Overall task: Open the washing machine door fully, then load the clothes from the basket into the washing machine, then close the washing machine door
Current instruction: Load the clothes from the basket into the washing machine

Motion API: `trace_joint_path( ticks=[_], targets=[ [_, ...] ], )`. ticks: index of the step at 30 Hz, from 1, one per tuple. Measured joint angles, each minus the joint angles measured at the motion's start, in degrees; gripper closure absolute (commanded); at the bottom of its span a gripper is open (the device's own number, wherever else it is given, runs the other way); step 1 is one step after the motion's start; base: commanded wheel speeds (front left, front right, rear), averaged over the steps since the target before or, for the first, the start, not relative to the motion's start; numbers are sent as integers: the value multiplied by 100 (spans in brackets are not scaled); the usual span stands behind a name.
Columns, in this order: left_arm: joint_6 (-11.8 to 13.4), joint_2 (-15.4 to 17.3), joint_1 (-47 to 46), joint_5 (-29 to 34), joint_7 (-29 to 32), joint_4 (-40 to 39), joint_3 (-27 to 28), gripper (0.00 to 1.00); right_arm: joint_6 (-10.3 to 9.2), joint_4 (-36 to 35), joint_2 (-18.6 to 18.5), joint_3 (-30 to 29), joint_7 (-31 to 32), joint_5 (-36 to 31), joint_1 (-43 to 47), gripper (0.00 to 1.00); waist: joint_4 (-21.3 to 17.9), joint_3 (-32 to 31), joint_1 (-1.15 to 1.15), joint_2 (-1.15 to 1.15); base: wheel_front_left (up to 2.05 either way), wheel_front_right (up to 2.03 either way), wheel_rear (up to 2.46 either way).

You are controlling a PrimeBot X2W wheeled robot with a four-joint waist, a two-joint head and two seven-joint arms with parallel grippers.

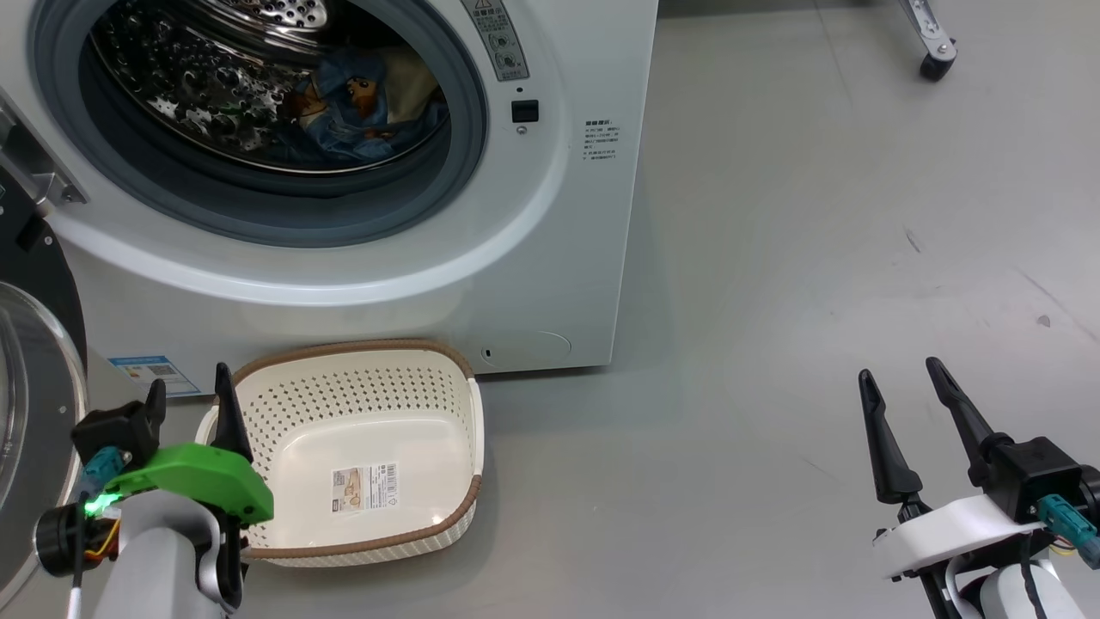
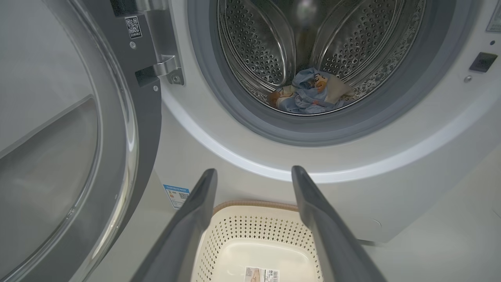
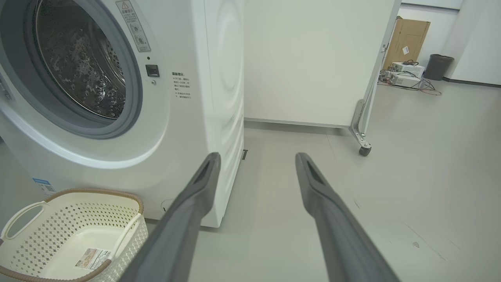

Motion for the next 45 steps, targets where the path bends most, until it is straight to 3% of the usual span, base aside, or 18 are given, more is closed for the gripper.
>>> trace_joint_path(
  ticks=[28, 45],
  targets=[
    [81, -10, 1864, 156, -1, -1971, -37, 0, 0, -57, -71, 71, 1, 2, 250, 0, 144, -465, 0, 0, 0, 0, 0],
    [132, -9, 2296, 168, -1, -2714, -177, 0, 0, -89, -67, 79, 1, 15, 250, 0, 90, -443, 0, 0, 0, 0, 0]
  ],
)
